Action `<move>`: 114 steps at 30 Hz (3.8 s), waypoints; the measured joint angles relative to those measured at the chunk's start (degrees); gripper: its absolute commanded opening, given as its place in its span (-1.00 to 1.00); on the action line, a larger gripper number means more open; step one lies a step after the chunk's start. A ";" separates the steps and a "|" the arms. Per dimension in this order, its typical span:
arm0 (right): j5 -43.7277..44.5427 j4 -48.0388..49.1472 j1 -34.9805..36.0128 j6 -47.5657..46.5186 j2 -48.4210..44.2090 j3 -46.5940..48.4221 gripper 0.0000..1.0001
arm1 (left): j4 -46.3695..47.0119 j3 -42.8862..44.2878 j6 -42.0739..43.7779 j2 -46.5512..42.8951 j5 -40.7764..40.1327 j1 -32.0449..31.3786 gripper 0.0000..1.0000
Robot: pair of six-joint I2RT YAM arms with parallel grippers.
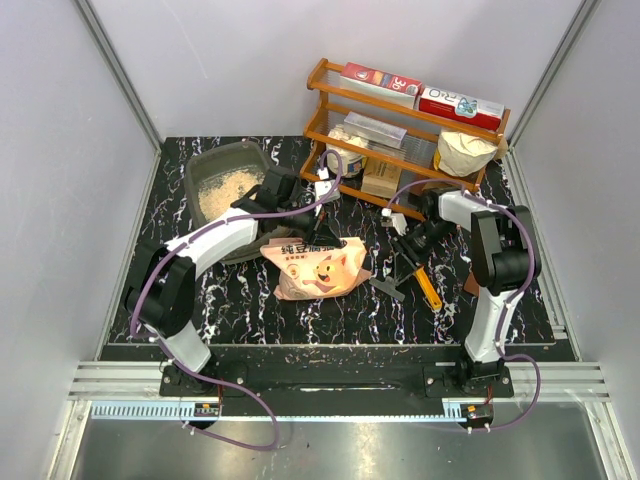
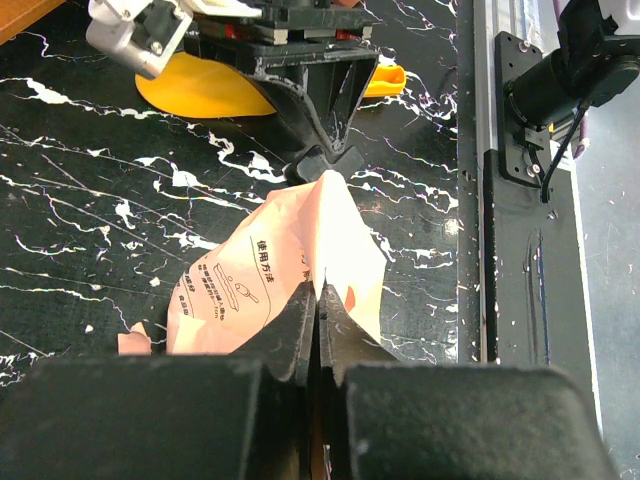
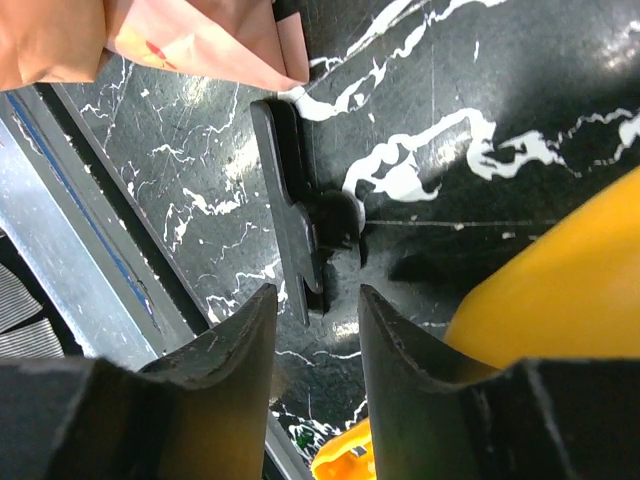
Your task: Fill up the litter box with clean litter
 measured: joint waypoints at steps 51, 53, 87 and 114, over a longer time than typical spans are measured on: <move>-7.15 3.82 10.58 -5.22 -18.23 9.11 -1.00 | -1.60 1.03 0.70 0.24 0.37 0.26 -0.45; -6.99 4.35 11.04 -4.81 -18.10 9.11 -1.00 | -1.92 1.44 0.52 0.39 0.81 0.33 -0.42; -8.87 5.62 9.68 -6.78 -17.66 7.67 0.20 | -7.65 7.08 10.64 5.29 3.85 -2.25 -1.00; -12.17 1.88 11.17 -10.14 -12.33 9.73 -1.00 | -7.85 7.13 9.94 4.59 1.60 -2.49 -0.28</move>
